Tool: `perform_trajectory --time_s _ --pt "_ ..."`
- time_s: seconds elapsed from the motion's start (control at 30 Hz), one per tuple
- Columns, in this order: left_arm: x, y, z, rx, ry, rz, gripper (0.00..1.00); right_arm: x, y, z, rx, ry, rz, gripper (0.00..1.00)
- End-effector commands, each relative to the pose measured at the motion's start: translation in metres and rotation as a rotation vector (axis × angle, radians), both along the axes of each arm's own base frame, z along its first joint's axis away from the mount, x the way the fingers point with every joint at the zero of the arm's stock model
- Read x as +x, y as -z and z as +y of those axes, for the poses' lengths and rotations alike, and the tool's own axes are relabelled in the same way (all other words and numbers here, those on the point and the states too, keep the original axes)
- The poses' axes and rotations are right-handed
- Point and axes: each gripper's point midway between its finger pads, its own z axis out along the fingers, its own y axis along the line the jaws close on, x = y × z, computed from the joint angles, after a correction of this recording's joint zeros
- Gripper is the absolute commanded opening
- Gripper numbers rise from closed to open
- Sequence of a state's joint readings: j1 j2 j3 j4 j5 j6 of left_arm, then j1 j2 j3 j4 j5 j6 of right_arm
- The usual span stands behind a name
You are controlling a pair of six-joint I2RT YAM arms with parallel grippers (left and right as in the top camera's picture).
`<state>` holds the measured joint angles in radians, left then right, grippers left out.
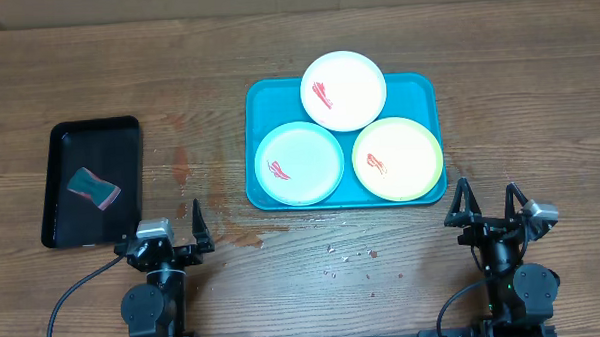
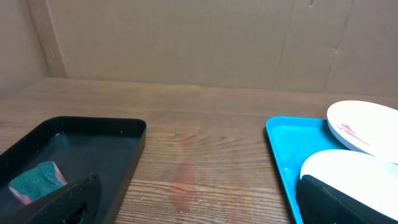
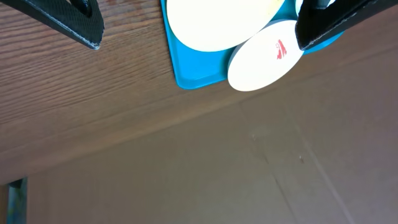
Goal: Clean dirty plates on tray and stack at the side
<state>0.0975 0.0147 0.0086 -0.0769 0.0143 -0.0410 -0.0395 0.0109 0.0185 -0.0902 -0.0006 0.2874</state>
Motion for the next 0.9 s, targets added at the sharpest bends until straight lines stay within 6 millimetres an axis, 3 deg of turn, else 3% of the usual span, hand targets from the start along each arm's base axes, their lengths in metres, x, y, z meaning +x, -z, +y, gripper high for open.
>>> perform_trajectory --time_s 0.0,0.67,0.7,0.8,0.87 --pt "0.000 0.000 -0.003 0.016 0.013 -0.002 1.00 0.000 0.003 -0.001 0.000 0.003 0.001 1.00" --pt "0.000 -0.004 -0.006 -0.004 0.032 -0.021 1.00 0.000 0.003 -0.001 0.000 0.003 0.000 1.00" --pt "0.001 -0.010 -0.018 -0.068 0.099 -0.048 1.00 0.000 0.003 -0.001 0.000 0.003 0.000 1.00" --pt "-0.014 -0.014 -0.087 -0.429 0.484 0.012 1.00 0.000 0.003 -0.001 0.000 0.003 0.000 1.00" --pt "-0.023 -0.020 -0.104 -0.610 0.583 0.055 1.00 0.000 0.003 -0.001 0.000 0.003 0.000 1.00"
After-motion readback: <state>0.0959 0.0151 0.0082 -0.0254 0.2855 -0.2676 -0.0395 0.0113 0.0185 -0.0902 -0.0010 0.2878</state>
